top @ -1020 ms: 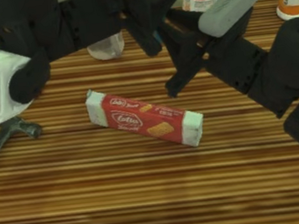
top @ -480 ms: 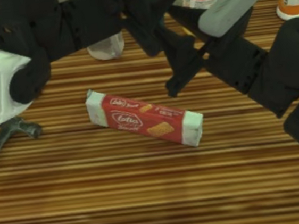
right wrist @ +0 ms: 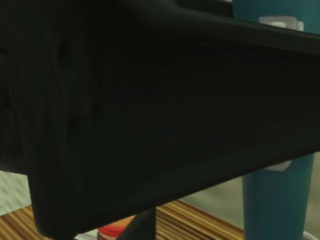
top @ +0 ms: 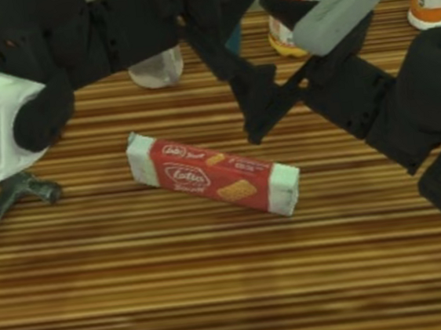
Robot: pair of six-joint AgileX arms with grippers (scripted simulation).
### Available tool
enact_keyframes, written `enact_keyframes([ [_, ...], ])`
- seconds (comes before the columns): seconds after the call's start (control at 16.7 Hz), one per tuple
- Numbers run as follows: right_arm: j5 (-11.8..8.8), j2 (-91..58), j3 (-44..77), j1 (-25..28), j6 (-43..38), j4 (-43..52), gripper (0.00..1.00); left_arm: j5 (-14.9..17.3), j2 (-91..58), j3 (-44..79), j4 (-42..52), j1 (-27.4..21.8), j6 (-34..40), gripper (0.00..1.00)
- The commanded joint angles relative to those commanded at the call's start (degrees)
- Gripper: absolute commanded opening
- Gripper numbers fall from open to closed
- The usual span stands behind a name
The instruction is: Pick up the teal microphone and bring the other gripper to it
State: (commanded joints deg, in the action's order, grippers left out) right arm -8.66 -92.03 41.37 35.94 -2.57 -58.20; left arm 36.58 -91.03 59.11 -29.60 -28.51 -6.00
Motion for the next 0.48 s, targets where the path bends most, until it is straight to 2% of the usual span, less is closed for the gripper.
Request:
enact_keyframes([
  [0.36, 0.13, -0.14, -0.35, -0.18, 0.16, 0.02, 1.00, -0.08, 0.29, 0.19, 0.08, 0.12, -0.18, 0.00],
  [0.48, -0.24, 2.02, -2.48, -0.58, 0.15, -0.12, 1.00, 1.30, 1.02, -0.44, 0.14, 1.52, -0.25, 0.00],
])
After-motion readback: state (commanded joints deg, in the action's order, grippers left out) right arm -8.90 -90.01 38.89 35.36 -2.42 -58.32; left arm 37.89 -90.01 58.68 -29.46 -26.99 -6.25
